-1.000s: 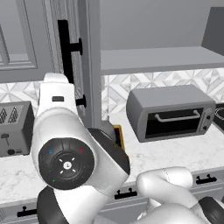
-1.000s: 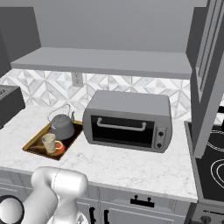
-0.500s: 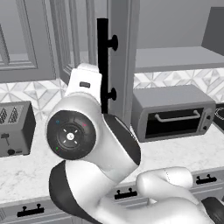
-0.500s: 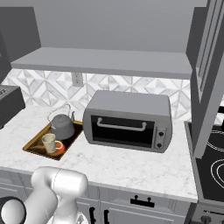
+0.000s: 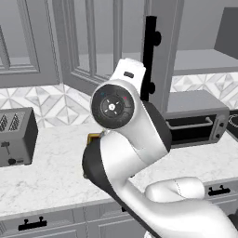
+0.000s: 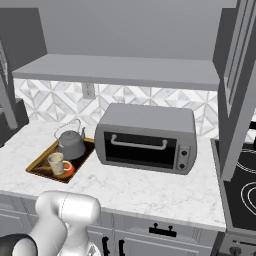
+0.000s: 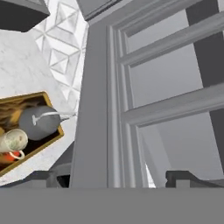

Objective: Pick the kettle from the counter and place it on the tray. Then pick the mug from the cabinet and place it on the tray. Then close the cabinet doors.

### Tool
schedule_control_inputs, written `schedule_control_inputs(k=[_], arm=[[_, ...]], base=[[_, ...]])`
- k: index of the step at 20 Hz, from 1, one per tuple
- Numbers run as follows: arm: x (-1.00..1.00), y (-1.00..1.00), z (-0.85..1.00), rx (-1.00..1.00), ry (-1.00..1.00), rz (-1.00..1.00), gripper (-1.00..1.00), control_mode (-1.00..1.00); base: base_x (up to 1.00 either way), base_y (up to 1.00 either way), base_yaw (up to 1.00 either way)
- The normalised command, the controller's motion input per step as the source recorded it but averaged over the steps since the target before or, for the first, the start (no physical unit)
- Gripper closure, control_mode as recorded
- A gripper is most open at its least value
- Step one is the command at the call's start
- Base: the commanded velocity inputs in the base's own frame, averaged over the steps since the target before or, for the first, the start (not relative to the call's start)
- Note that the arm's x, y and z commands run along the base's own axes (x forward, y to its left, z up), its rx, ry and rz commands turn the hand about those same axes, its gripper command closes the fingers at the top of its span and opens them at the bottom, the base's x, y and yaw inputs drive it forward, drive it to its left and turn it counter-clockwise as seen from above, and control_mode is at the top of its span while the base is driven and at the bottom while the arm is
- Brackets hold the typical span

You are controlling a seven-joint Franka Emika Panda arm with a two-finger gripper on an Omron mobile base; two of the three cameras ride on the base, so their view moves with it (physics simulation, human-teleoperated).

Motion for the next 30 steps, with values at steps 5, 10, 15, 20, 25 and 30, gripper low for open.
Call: schedule_control_inputs(k=[5, 10, 15, 20, 25, 30], arm=[[0.5, -0.83, -0.14, 0.08, -0.01, -0.05, -1.0, -1.0], [0.73, -0.54, -0.1, 0.07, 0.0, 0.0, -1.0, -1.0], [0.71, -0.12, 0.0, 0.03, 0.0, 0.0, -1.0, -1.0], [0.7, -0.13, -0.03, 0.0, 0.0, 0.0, -1.0, -1.0], [0.78, -0.28, -0.14, 0.0, 0.07, 0.0, -1.0, -1.0], [0.66, -0.25, -0.09, 0.0, 0.03, 0.0, -1.0, -1.0]], base=[[0.0, 0.0, 0.0], [0.0, 0.0, 0.0], [0.0, 0.0, 0.0], [0.0, 0.0, 0.0], [0.0, 0.0, 0.0], [0.0, 0.0, 0.0]])
